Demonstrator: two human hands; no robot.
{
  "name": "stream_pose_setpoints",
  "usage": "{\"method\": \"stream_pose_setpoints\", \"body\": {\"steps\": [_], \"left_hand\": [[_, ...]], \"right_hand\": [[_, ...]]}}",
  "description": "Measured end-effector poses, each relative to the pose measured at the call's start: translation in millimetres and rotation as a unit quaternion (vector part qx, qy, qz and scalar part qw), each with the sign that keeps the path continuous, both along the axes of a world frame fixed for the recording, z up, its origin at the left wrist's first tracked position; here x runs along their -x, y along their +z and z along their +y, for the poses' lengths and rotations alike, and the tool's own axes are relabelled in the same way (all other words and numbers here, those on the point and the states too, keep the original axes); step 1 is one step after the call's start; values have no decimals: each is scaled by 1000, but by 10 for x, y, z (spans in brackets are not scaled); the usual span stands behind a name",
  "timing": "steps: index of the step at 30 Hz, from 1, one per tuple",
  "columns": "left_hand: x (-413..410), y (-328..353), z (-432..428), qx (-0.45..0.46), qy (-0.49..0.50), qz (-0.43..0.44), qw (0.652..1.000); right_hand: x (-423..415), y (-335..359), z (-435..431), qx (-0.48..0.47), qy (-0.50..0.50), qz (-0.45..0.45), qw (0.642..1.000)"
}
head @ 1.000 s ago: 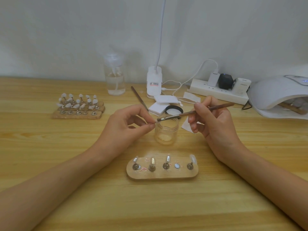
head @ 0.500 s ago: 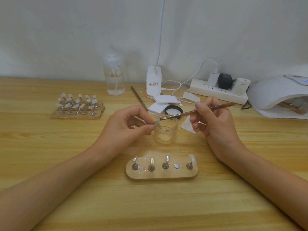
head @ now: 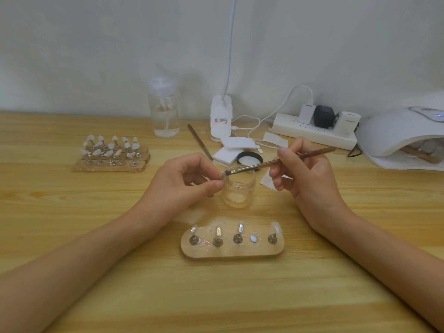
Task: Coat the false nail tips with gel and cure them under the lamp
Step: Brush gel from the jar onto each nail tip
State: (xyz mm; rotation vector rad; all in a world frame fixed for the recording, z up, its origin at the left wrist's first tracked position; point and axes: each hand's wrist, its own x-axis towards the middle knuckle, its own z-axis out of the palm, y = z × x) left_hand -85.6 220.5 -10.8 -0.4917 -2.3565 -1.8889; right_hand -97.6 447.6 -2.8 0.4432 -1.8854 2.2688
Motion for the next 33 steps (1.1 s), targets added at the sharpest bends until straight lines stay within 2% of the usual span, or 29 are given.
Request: {"method": "stream_pose_setpoints", "body": {"steps": [3, 8, 23, 33], "left_hand": [[5, 1, 9, -8, -1, -5, 1000], [-3, 5, 7, -11, -3, -13, 1000], [18, -12, 2, -5, -6, -15, 1000], [32, -46, -29, 15, 13, 19, 1000]], "right_hand": [[6, -2, 12, -3, -22, -8, 1000], [-4, 17, 1, 10, 5, 8, 1000], [-6, 3, -4, -1, -6, 9, 1000], [8, -5, 40, 2, -38, -15, 999]]}}
